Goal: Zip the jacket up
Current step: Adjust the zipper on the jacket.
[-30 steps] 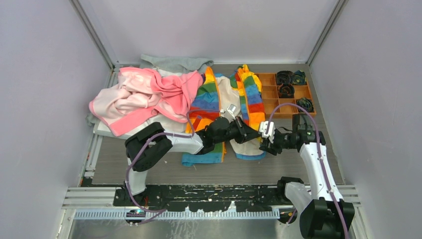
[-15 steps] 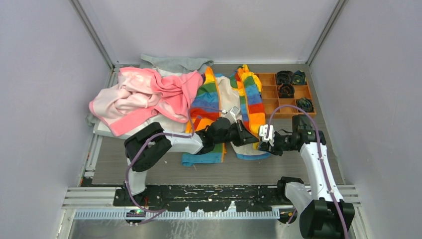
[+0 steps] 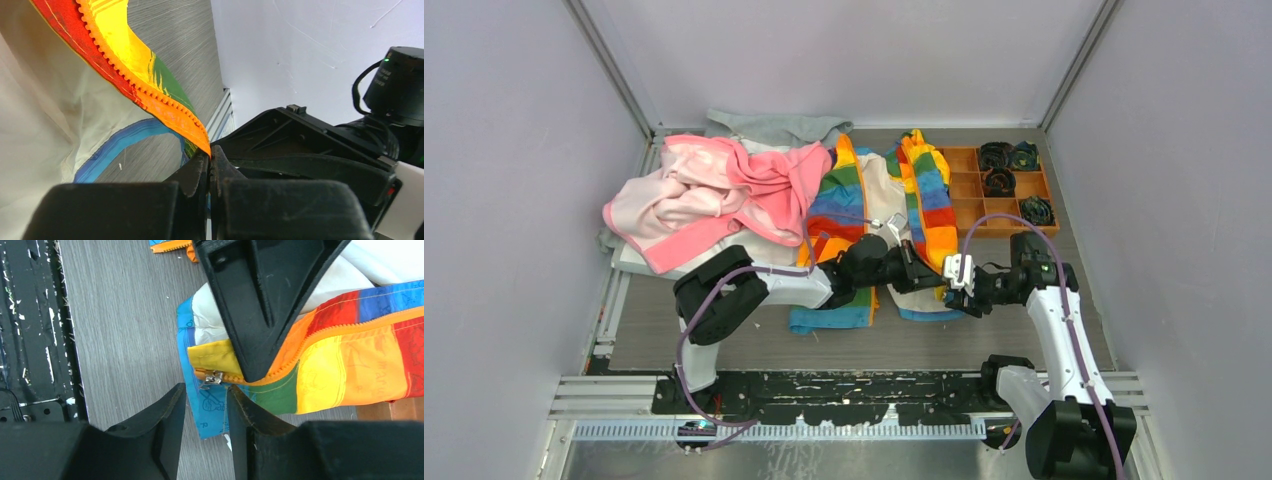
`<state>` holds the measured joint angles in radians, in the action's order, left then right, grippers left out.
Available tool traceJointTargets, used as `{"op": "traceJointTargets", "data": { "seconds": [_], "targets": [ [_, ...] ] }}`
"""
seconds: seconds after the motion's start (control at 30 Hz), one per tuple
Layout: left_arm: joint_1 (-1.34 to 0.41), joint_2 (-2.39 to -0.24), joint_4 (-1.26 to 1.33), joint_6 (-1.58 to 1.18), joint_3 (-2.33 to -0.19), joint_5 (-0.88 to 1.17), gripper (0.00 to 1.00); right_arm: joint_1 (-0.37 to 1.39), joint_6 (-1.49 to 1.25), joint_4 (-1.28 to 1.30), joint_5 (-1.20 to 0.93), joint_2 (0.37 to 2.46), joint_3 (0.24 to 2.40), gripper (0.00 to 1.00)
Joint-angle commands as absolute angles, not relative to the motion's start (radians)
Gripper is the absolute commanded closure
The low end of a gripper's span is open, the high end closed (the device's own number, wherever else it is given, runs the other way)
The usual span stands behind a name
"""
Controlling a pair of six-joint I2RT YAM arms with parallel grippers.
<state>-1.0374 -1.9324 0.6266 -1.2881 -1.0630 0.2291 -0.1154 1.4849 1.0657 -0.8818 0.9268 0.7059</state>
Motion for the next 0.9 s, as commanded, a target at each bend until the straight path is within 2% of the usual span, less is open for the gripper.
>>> {"op": "traceJointTargets", "data": {
  "seconds": [0.0, 0.17, 0.43, 0.63, 0.87],
  "targets": [
    [-1.032, -1.889, 0.697, -1.317, -1.115, 0.249, 1.00, -0.118, 1.529, 1.071, -0.922, 0.912, 0.697, 0.57],
    [-1.035, -1.896, 0.725, -1.345, -1.124, 0.255, 1.00, -0.119, 1.512, 1.044, -0.920, 0.909, 0.692, 0.58],
    [-1.036, -1.895, 0.750, -1.363, -1.116, 0.258, 1.00, -0.119, 1.434, 1.001, -0.905, 0.898, 0.705, 0.75],
    [-1.035, -1.898, 0.750, -1.349, -1.105, 0.254, 1.00, -0.125, 1.428, 1.014, -0.904, 0.896, 0.716, 0.82],
    [-1.030, -1.890, 0.738, -1.336, -1.097, 0.246, 1.00, -0.135, 1.401, 1.010, -0.907, 0.892, 0.725, 0.83]
  ]
}}
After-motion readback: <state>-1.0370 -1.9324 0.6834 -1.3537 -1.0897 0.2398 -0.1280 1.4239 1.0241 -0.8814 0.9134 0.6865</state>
